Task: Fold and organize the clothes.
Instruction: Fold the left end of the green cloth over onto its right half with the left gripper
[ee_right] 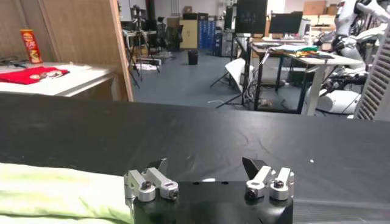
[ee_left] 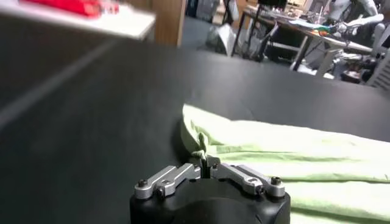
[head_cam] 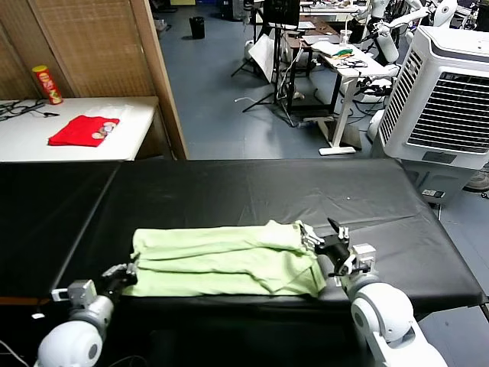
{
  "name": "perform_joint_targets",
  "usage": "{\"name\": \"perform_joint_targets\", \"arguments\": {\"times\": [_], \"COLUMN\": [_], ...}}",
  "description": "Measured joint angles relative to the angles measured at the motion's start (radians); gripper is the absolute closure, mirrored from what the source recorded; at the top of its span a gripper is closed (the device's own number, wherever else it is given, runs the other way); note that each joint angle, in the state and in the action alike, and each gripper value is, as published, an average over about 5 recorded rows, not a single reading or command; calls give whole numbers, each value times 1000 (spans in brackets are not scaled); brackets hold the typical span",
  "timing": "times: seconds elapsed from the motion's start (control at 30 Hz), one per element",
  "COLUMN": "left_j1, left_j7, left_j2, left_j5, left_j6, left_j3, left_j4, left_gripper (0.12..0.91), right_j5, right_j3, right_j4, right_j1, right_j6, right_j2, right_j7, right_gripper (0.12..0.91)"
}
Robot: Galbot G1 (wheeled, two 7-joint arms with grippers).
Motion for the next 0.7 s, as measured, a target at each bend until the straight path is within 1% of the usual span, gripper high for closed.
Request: {"name": "perform_joint_targets", "arguments": {"times": [0.1,0.17,0.23,0.33,0.4,0.47,0.57,0.7], "left_j1": [19,33,41,38,29,18,-5,-48], "left_j7": [-13,-19,-21,-23,-27,-39,-73,-126], "left_j2": [47,81,106,112,97,70,19,-53], "left_j5": [110,162,193,197,171,125,33,-118], "left_j6": [-34,-44,-40,-12,13,42,92,157], "left_j3": [-42,-68,-80,-72,-48,-9,72,195], "left_j4": [8,8,-2,-34,-65,-102,-156,-205], "left_gripper": [871,871,871,871,871,871,871,871], "right_j5": [-4,-10,-18,-30,-36,-42,-55,-70], "right_j3": [4,5,5,8,13,19,31,49], "right_j4": [5,9,12,18,24,29,35,40], "right_j1": [-9,-15,-22,-33,-40,-47,-64,-89], "right_j6": [3,5,8,9,10,10,11,14], "right_j2": [9,16,22,27,27,28,31,39], "right_j7": [0,0,1,2,3,5,5,5], "right_gripper": [227,227,227,227,227,227,227,227]}}
